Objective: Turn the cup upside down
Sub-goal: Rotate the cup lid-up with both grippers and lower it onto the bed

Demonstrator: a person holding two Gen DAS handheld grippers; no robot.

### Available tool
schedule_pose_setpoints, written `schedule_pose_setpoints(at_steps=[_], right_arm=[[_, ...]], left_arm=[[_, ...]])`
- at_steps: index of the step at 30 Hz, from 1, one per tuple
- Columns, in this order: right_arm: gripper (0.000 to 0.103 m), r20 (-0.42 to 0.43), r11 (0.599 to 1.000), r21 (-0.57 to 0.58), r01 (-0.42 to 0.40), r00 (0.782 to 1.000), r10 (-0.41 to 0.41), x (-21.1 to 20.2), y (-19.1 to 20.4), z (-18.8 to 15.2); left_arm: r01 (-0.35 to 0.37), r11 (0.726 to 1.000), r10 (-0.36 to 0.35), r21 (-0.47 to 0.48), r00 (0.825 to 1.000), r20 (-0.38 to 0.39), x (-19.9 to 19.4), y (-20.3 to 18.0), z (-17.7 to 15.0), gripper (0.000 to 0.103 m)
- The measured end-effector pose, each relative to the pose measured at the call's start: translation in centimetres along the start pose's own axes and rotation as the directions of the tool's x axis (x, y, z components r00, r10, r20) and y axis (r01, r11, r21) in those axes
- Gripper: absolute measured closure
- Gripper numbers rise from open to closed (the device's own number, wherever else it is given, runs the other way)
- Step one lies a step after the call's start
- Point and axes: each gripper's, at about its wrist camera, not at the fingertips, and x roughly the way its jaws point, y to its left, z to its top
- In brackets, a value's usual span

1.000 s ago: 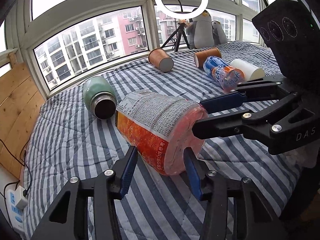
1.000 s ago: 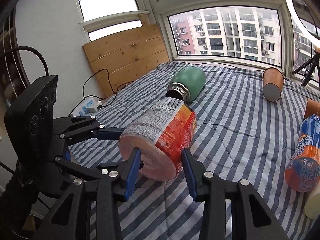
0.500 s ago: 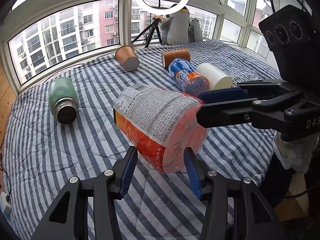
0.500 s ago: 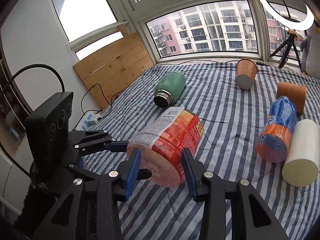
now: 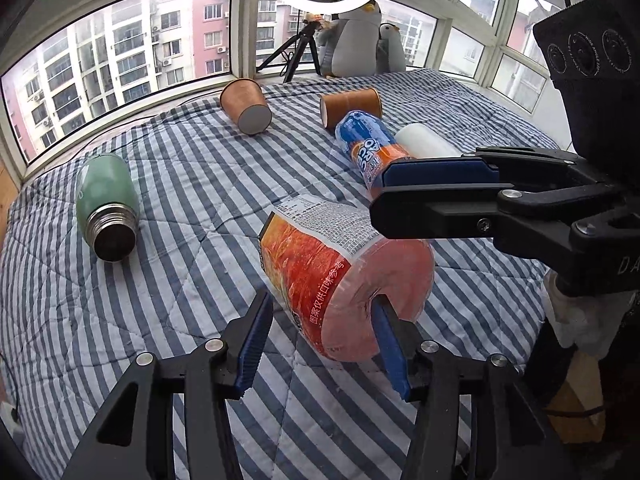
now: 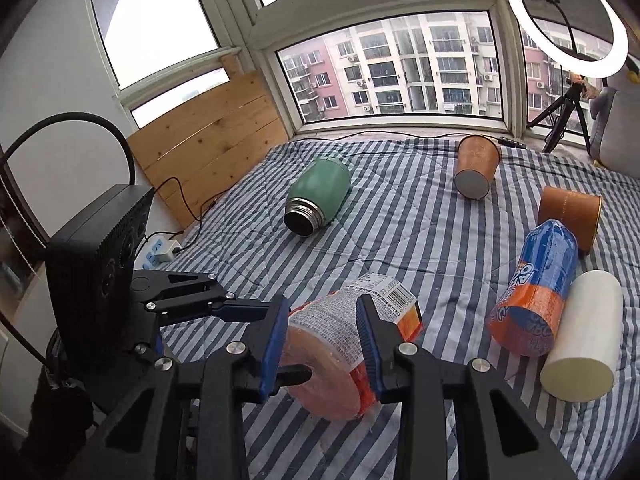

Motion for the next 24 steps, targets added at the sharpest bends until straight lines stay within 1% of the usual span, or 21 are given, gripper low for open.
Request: schedule_pose_setpoints(at_steps=[2, 5, 7, 8, 10, 14, 18, 21, 24], right_arm=[[0.070, 0.026, 1.000, 0.003, 0.007, 1.000, -0.007, -0.9, -0.5, -1.3], [0.070, 0.024, 1.000, 0.000, 0.008, 1.000, -0.008, -1.3, -0.8, -4.1], [0.070, 0.018, 1.000, -0.012, 0.011, 1.000, -0.011, -1.1, -0.6, -5.8], [0.070, 0.016, 0.999, -0.024, 0.022, 1.000, -0.022, -1.0, -0.4, -6.2], [0.070, 0.014, 0.996, -0.054, 0.072, 0.997, -0.071, -0.5, -0.2, -6.5], [0.070, 0.029, 0.995, -0.040, 0.090, 0.996, -0.089, 0.2, -0.8, -5.1], [0.070, 0.061, 0.995, -0.023, 0.097, 0.994, -0.096, 0.7, -1.7, -3.2], [0.070, 0.083, 0.992, -0.025, 0.124, 0.989, -0.122, 1.4, -2.2, -1.6], [0.070, 0.072, 0.995, 0.017, 0.100, 0.992, -0.101, 2.5, -3.6, -0.4]], left_arm=[[-0.007, 1.000, 0.007, 0.010, 1.000, 0.006, 0.0, 0.0, -0.6, 0.047], [-0.012, 1.000, 0.012, 0.004, 1.000, 0.009, -0.1, 0.2, -1.1, 0.047], [-0.009, 1.000, 0.009, -0.016, 1.000, 0.014, -0.2, 0.6, -0.9, 0.047], [-0.010, 1.000, 0.011, -0.022, 1.000, 0.018, -0.3, 0.7, -0.8, 0.047], [-0.024, 0.999, 0.024, -0.026, 0.999, 0.029, -0.5, 0.8, -0.4, 0.047], [-0.044, 0.999, 0.044, -0.017, 0.998, 0.050, -0.6, 0.9, 0.7, 0.047], [-0.055, 0.997, 0.058, -0.045, 0.994, 0.092, -0.5, 1.9, 2.1, 0.047], [-0.036, 0.997, 0.045, -0.075, 0.992, 0.118, -0.1, 2.8, 3.1, 0.047], [0.003, 0.996, 0.008, -0.087, 0.992, 0.129, 0.6, 3.3, 4.0, 0.047]])
